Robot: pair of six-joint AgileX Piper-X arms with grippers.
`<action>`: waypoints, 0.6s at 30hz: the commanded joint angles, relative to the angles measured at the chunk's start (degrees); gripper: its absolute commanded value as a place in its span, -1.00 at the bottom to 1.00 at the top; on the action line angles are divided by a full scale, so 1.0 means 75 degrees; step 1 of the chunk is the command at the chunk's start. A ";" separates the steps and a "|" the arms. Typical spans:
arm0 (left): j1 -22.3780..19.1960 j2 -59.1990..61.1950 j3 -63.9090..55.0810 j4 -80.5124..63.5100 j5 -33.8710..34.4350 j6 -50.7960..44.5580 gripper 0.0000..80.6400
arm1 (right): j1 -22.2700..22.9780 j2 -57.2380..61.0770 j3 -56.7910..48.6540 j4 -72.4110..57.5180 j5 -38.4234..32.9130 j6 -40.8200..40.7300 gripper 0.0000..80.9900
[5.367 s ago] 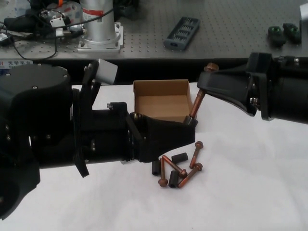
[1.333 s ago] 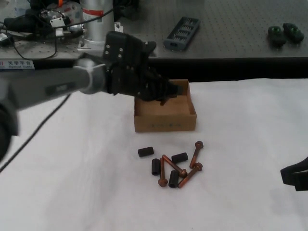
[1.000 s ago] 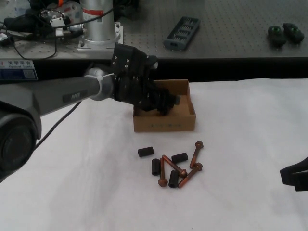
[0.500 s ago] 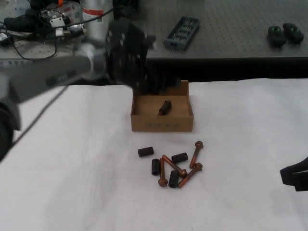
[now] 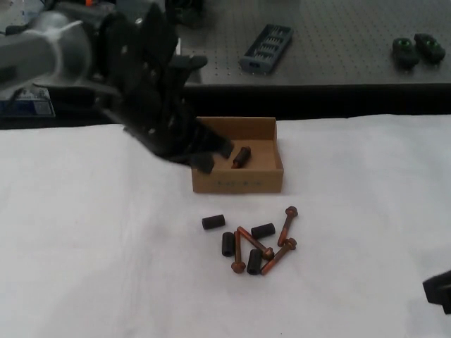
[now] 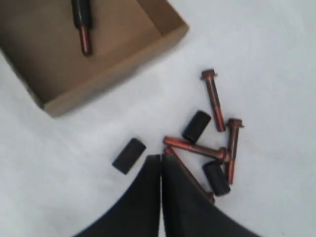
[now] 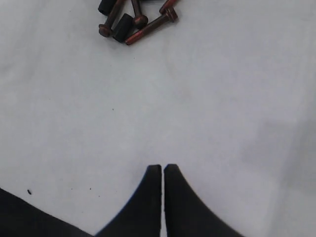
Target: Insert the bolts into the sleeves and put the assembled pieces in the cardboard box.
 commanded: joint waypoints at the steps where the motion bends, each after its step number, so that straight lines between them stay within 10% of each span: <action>1: -0.0095 -0.1411 0.1531 -0.0555 -0.0021 -0.0121 -0.98 | -0.0045 -0.0257 0.0118 0.0047 -0.0027 -0.0068 -0.95; 18: -0.0428 -0.6153 0.6686 -0.2160 0.0393 -0.0912 -0.98 | -0.0045 -0.1067 0.0593 0.0007 -0.0027 -0.0068 -0.95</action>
